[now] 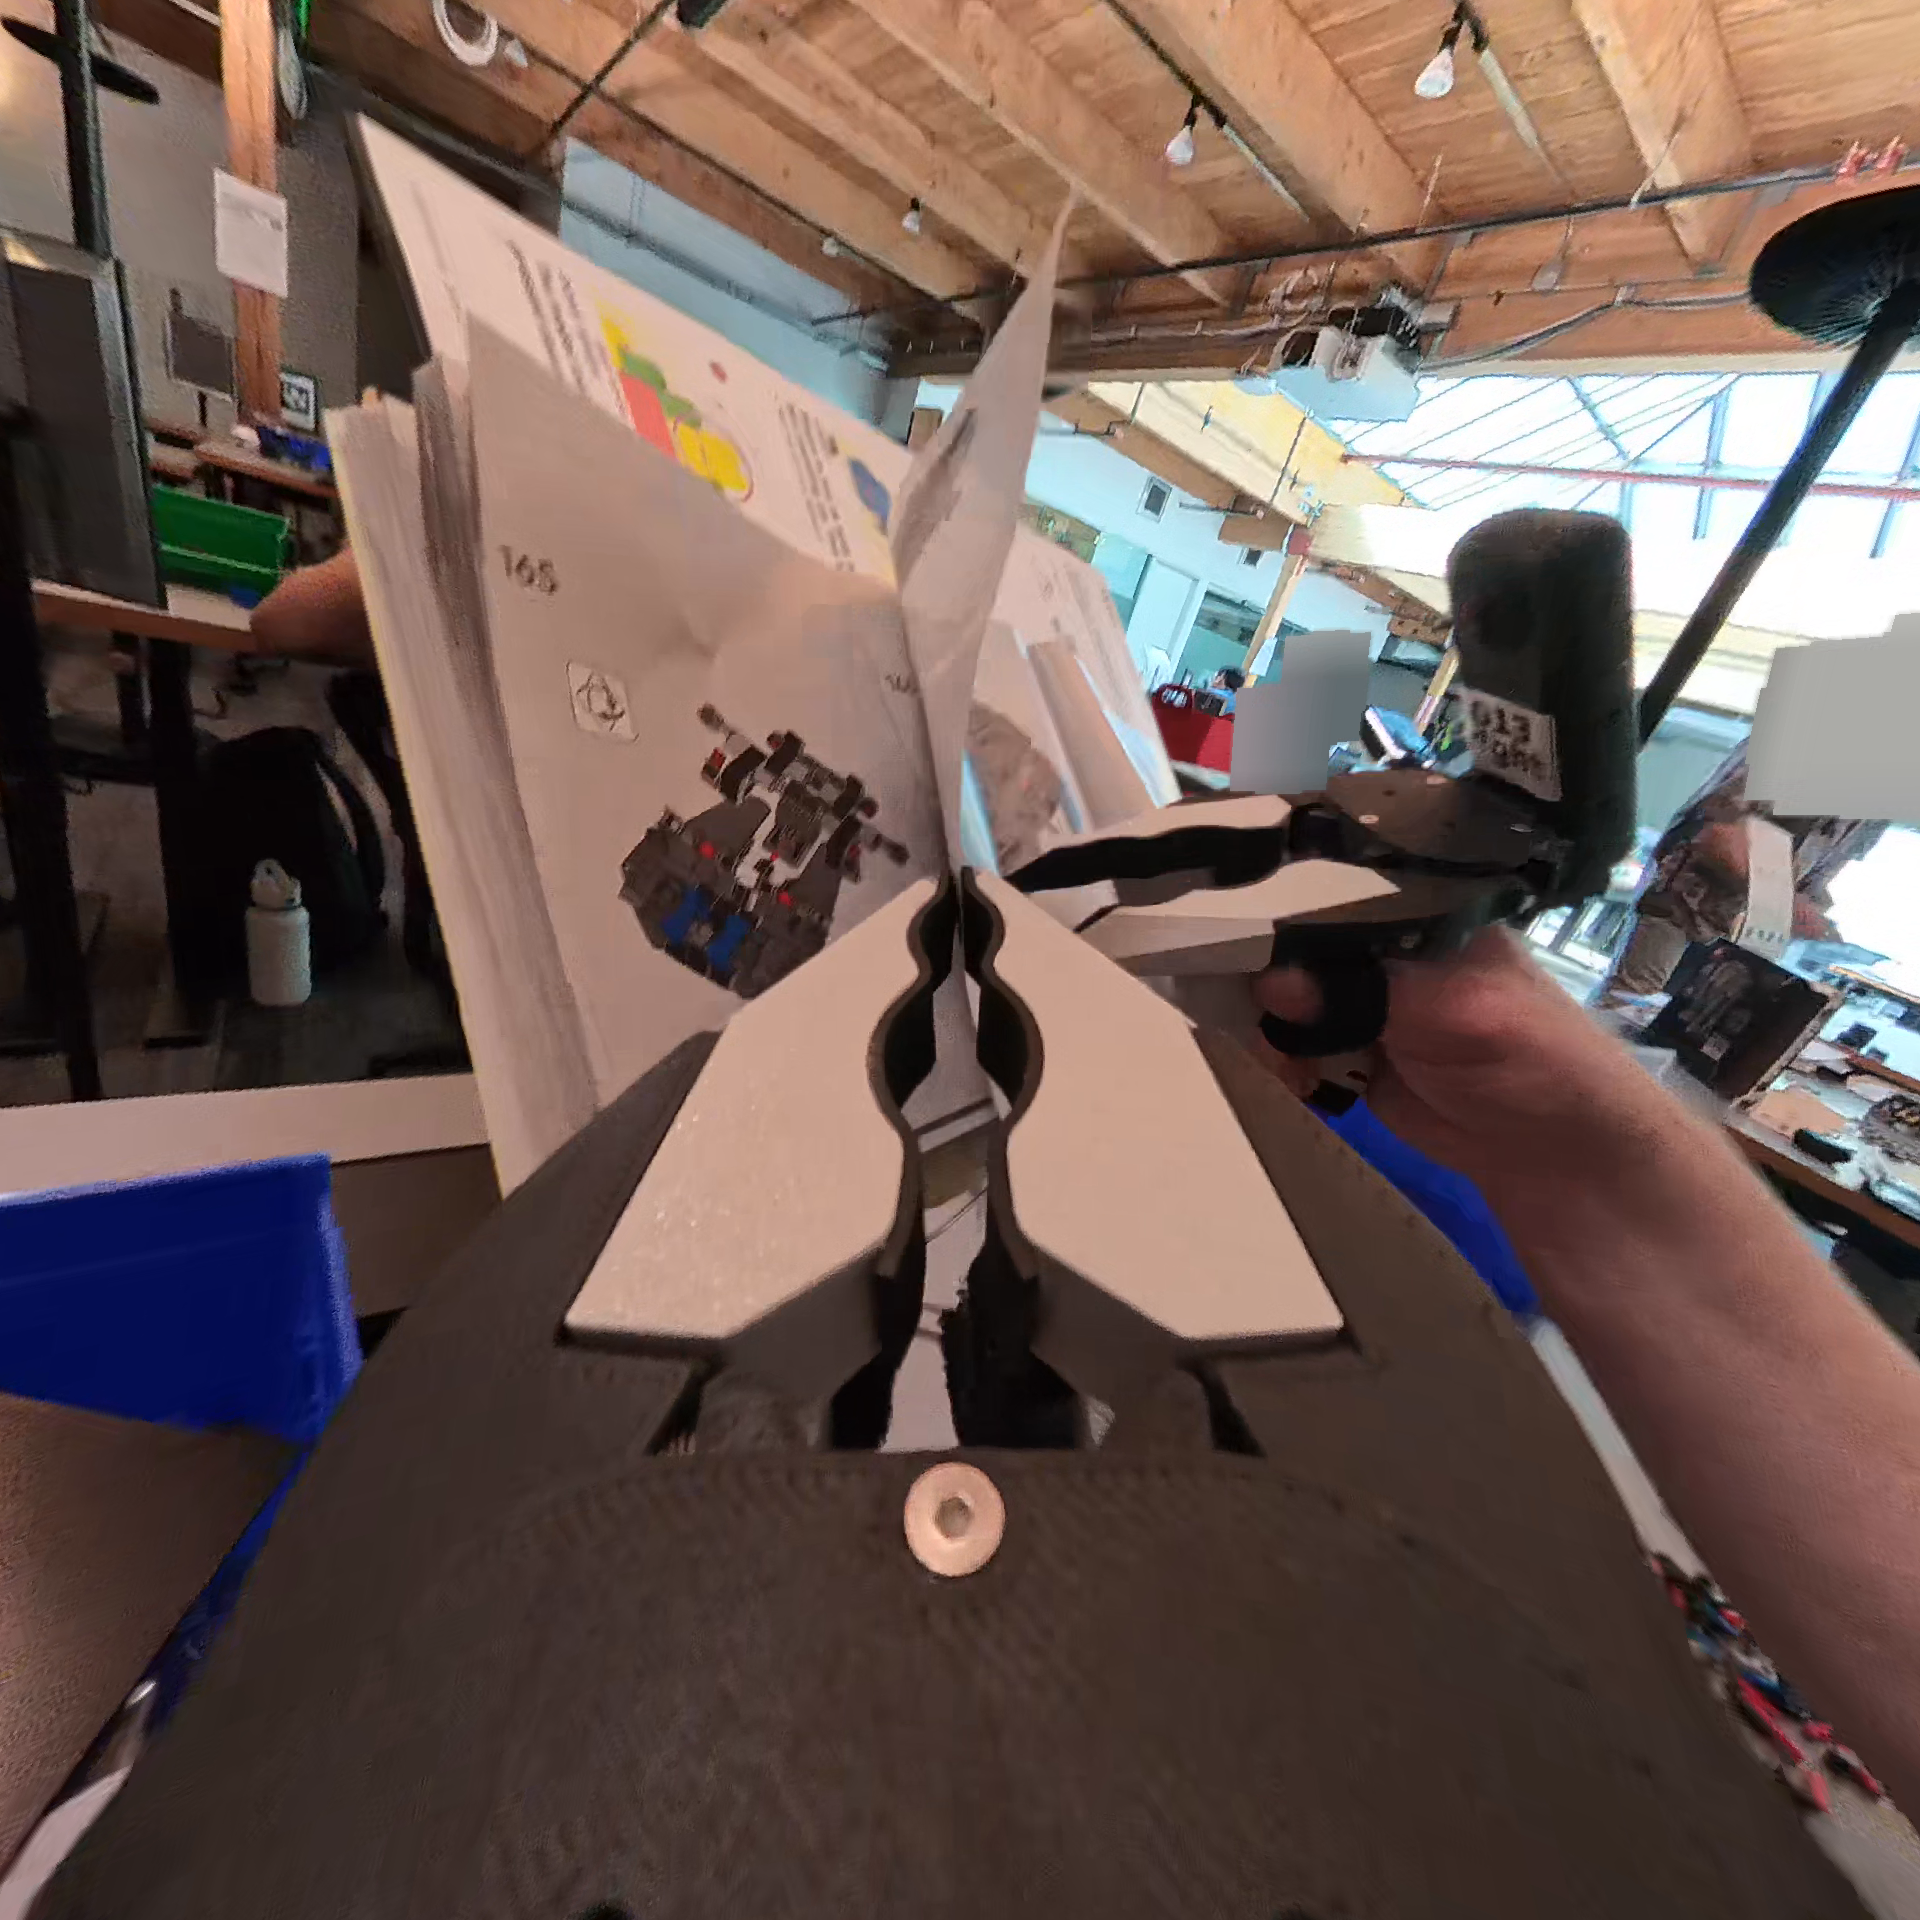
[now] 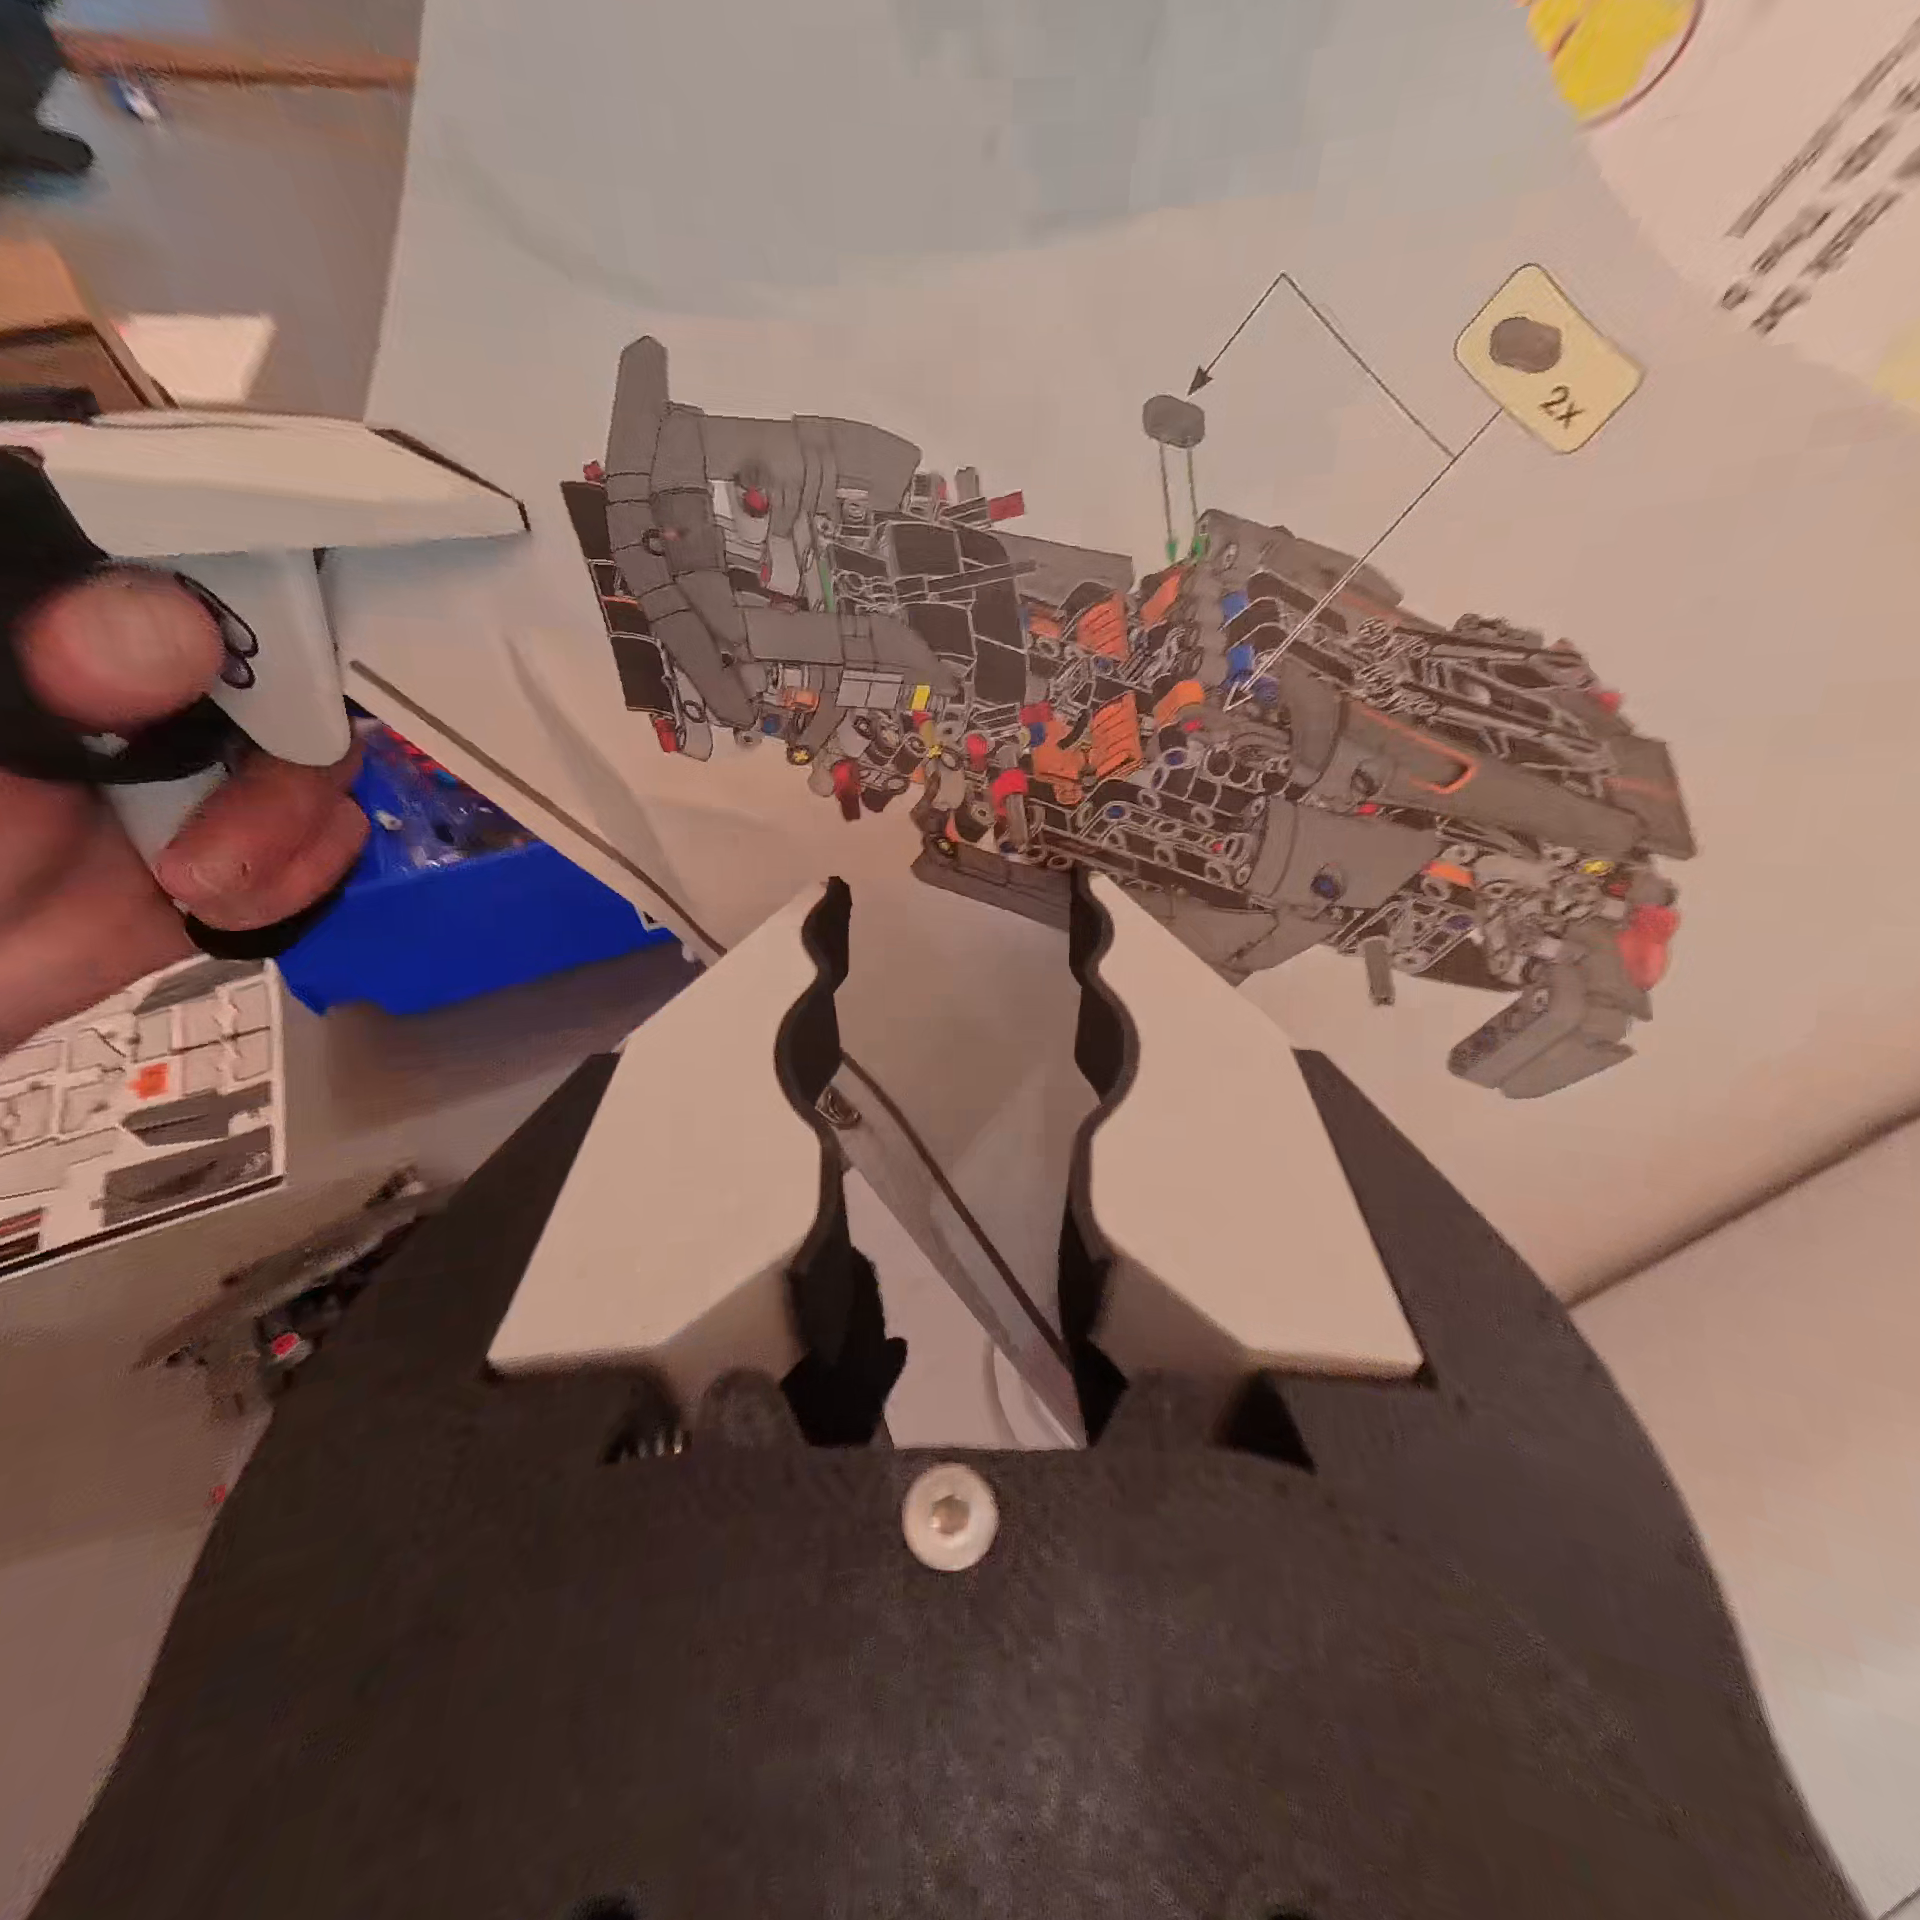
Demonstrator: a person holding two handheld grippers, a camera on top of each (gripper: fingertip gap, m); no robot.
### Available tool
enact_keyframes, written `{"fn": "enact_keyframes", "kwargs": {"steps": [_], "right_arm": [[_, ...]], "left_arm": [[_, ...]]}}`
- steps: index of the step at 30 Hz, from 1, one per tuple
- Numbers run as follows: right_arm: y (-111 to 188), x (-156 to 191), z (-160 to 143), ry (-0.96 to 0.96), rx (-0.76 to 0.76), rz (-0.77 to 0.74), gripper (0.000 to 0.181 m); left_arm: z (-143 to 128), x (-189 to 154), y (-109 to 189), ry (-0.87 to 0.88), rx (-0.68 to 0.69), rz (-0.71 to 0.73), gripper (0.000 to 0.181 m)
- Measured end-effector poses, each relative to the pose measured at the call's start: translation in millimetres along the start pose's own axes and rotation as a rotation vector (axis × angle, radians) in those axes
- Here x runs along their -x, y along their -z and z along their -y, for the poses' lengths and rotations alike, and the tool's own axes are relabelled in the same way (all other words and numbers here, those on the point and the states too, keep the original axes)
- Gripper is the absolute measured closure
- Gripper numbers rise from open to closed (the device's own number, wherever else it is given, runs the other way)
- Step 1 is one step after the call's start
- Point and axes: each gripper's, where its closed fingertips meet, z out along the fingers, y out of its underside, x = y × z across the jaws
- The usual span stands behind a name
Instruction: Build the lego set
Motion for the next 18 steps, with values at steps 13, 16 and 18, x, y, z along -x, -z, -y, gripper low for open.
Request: {"fn": "enact_keyframes", "kwargs": {"steps": [13,16,18], "right_arm": [[41.4,-39.5,9.2,-0.008,-0.017,-0.266,0.147],[36.6,-61.7,-18.3,0.003,0.079,-0.352,0.166],[35.4,-64.0,-21.4,0.031,0.081,-0.365,0.166]], "left_arm": [[-30.8,54.6,-6.7,0.022,0.126,0.106,0.181],[-36.7,58.2,-7.2,0.048,0.134,0.105,0.181],[-42.0,61.9,-7.9,0.063,0.144,0.11,0.181]]}}
